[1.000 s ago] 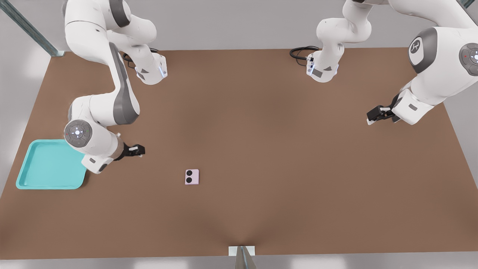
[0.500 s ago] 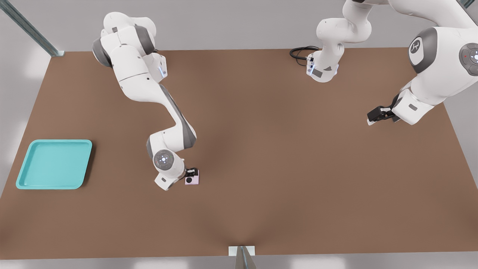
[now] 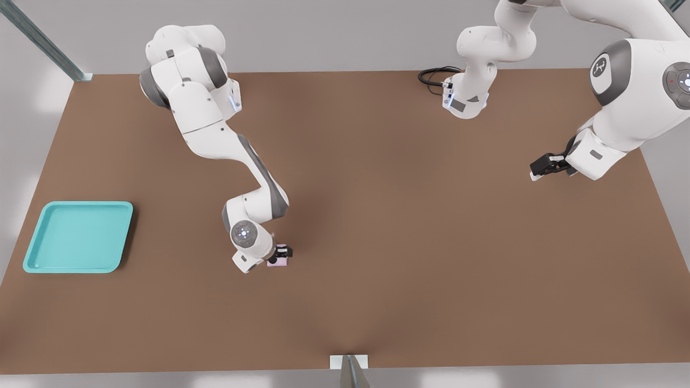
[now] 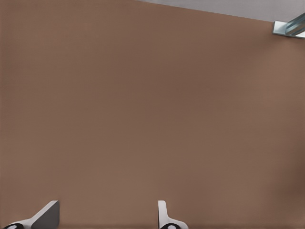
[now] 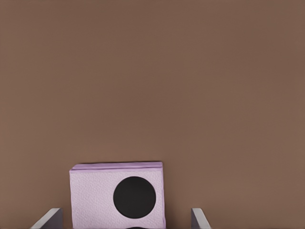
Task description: Keep left arm still and place phone on the tray with right arm
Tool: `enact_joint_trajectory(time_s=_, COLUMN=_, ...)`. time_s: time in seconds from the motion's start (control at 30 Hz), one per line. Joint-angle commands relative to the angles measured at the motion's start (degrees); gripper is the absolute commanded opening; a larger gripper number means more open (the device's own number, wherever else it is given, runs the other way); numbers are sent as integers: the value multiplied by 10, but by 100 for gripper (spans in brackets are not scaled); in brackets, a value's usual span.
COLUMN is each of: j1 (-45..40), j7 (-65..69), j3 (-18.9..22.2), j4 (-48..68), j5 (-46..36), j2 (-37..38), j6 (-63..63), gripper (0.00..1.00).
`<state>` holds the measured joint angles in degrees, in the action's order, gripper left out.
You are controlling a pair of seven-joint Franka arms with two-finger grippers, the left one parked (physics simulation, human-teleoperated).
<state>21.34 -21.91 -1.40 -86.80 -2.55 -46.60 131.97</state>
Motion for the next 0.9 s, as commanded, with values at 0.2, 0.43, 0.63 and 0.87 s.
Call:
enact_joint_trajectory(time_s=0.2, j1=7, j7=-3, j3=0, j4=-7, j5=-1, j2=-4, j6=21, gripper=100)
enact_joint_trajectory(time_s=0.43, j1=9, j7=-4, j3=0, j4=-14, j5=-2, j2=-5, j6=21, gripper=100)
enact_joint_trajectory(time_s=0.63, j1=10, j7=-4, j3=0, j4=-17, j5=-1, j2=-10, j6=31, gripper=96)
enact_joint_trajectory(time_s=0.87, j1=9, j7=-4, j3=0, j4=-17, j5=-1, j2=-2, j6=29, gripper=84)
